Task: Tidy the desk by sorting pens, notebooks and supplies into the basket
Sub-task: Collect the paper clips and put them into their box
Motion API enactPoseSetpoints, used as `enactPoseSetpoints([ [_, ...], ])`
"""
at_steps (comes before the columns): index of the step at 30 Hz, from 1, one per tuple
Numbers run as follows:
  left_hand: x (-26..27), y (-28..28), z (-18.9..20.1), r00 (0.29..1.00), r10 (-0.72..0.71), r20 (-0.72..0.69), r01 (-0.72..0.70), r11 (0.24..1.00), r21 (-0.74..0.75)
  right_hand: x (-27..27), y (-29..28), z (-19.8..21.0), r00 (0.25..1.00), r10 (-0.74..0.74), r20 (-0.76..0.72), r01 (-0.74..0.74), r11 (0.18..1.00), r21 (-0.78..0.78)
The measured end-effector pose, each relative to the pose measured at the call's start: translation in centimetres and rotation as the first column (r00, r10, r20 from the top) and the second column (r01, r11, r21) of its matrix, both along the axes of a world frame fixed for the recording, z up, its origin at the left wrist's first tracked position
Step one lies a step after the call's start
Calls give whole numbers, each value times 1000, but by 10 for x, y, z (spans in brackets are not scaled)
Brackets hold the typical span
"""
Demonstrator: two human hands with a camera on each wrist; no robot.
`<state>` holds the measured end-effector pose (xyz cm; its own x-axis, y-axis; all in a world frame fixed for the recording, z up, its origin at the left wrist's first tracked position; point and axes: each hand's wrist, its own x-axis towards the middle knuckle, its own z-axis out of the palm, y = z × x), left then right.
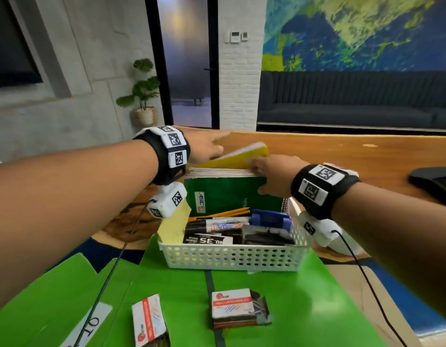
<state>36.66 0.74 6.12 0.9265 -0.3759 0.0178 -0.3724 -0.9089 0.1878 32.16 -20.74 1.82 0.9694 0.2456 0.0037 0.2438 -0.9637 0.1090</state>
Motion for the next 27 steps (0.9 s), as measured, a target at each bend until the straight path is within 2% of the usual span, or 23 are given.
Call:
enactPoseSetpoints([
  [2,-3,-5,-1,998,19,-61,-13,996,94,0,-1,-1,998,-16,57,13,998,58],
  [5,-8,-3,-6,997,9,-73,-2,996,89,4,-2,-6,990,-51,134,40,996,78],
  [7,-12,1,-11,997,14,-74,-9,998,65,9,1,-7,997,-49,53,47,998,38],
  [10,-18,0,-25,995,-16,-94,36,976,215,16,9,-8,995,-34,-98,33,999,-13],
  [13,-26,-5,-35,999,-9,-52,24,956,293,14,15,-7,991,-71,-110,67,997,-44],
  [16,-38,1,-26,999,33,-18,-28,977,211,10,17,-2,993,-105,-55,102,993,-65],
  [18,-53,10,-16,998,45,51,-50,995,89,-4,19,5,994,-95,53,93,995,35],
  [20,-80,20,-6,987,-27,160,25,1000,18,-34,23,15,981,-58,185,21,980,197],
  [22,-122,28,1,990,-89,109,95,994,-50,-76,31,20,963,-31,267,-61,942,329],
  [24,-169,36,1,988,-154,0,154,987,34,-119,40,17,969,8,246,-121,885,449],
  [27,-225,60,-20,955,-156,-253,227,933,280,-178,49,-3,988,152,40,-148,813,563],
])
